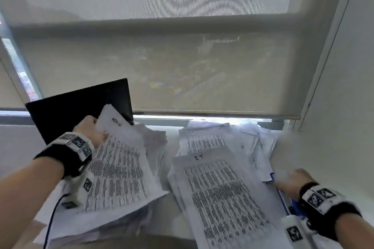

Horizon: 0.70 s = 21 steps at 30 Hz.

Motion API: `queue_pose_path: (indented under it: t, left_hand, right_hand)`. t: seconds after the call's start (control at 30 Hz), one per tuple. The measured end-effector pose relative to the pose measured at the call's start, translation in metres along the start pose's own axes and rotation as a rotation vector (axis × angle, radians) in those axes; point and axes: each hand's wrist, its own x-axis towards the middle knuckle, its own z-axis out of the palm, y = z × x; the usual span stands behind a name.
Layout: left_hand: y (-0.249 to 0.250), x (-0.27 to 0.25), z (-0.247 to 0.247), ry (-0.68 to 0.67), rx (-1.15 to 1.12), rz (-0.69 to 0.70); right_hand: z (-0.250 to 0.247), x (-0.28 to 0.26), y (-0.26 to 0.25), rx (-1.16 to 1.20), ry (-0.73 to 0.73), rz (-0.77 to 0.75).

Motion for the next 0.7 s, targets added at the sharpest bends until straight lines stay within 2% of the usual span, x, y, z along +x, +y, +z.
queue_pose_path:
  t: [0.1, 0.17, 0.23, 0.27, 0.33, 0.4, 0.43, 0.53, 0.6, 0.7]
  left_hand:
    - [0.006, 0.010, 0.027, 0.045, 0.159, -0.013]
    - [0.019, 0.009, 0.048, 0.014, 0.342, 0.057]
    - [0.032, 0.008, 0.077, -0.040, 0.371, 0.137]
    - [0.040, 0.005, 0.091, -0.111, 0.332, 0.178]
    - [0.052, -0.002, 0.120, -0.364, 0.222, 0.255]
    - [0.061, -0.012, 0.145, -0.609, 0.261, 0.300]
    - [0.066, -0.018, 0.153, -0.651, 0.325, 0.319]
    - [0.076, -0.030, 0.164, -0.602, 0.412, 0.353]
    - [0.082, -0.036, 0.163, -0.585, 0.296, 0.346]
    - [0.088, -0.045, 0.153, -0.457, 0.015, 0.350]
  right_hand:
    - [0.015, 0.082, 0.020, -0.147, 0.013, -0.008]
    - [0.013, 0.106, 0.017, -0.222, 0.015, -0.064]
    - [0.000, 0.092, -0.002, -0.258, 0.048, -0.030]
    - [-0.007, 0.086, -0.012, -0.242, 0.070, -0.004]
    - [-0.012, 0.084, -0.023, -0.188, 0.073, 0.020]
    - [-0.014, 0.087, -0.027, -0.164, 0.125, -0.009]
    - [-0.013, 0.086, -0.028, -0.158, 0.155, -0.033]
    - [-0.008, 0.090, -0.021, -0.271, 0.236, -0.141]
    - [-0.011, 0.072, -0.020, -0.352, 0.267, -0.173]
    - [-0.012, 0.033, -0.032, -0.264, 0.395, -0.275]
